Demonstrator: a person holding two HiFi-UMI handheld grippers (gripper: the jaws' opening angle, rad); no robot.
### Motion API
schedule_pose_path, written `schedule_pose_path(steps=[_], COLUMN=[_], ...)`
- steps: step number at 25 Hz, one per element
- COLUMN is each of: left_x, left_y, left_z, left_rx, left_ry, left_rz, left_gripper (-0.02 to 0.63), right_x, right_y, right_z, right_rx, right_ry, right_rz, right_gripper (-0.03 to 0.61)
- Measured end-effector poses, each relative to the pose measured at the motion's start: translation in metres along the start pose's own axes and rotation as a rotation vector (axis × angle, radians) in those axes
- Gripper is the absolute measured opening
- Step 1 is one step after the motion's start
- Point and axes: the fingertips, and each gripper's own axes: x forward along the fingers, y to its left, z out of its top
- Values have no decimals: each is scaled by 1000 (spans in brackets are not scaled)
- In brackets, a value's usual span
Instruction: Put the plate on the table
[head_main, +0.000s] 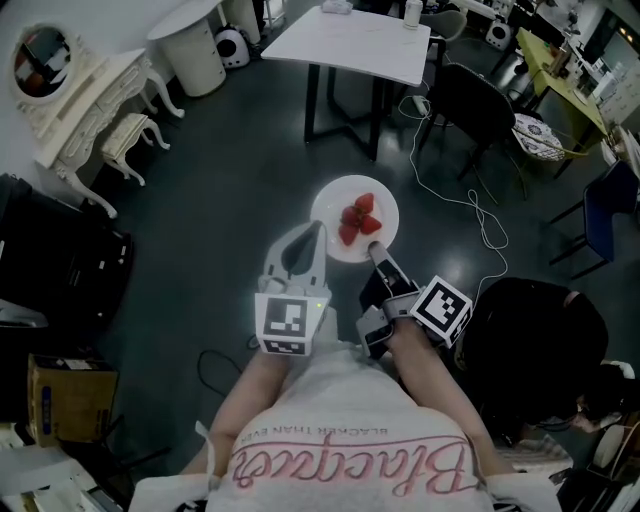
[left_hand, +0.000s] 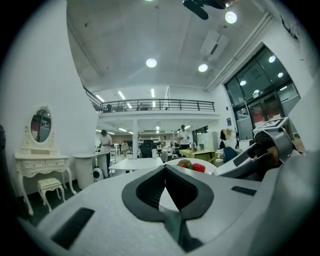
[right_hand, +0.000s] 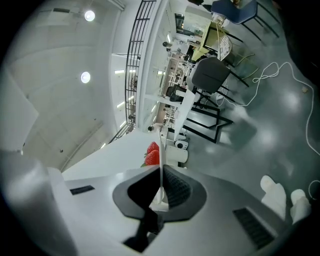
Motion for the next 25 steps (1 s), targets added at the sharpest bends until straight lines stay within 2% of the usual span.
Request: schedule_pose_path(steps=[4,8,11,15,25], left_x=[20,59,86,126,218], left_y=[1,11,25,47,107], left_z=[-6,-7,-7,-7,7], left_rx=[-1,-12,-16,5,-2], left_ry=[0,9,11,13,0], left_rz=[-16,-35,-51,-71,-120], left_gripper=[3,3,3,3,3], right_x=[14,41,64,108,198], right_y=[-5,-15,-22,-22,-17], right_z=[13,39,51,66,119], right_rx=[-1,5,3,32,22], right_ry=[-16,-35,-49,-64,-130], right_rz=[17,-21,-49,-19,-63], right_gripper=[14,14,14,14,14])
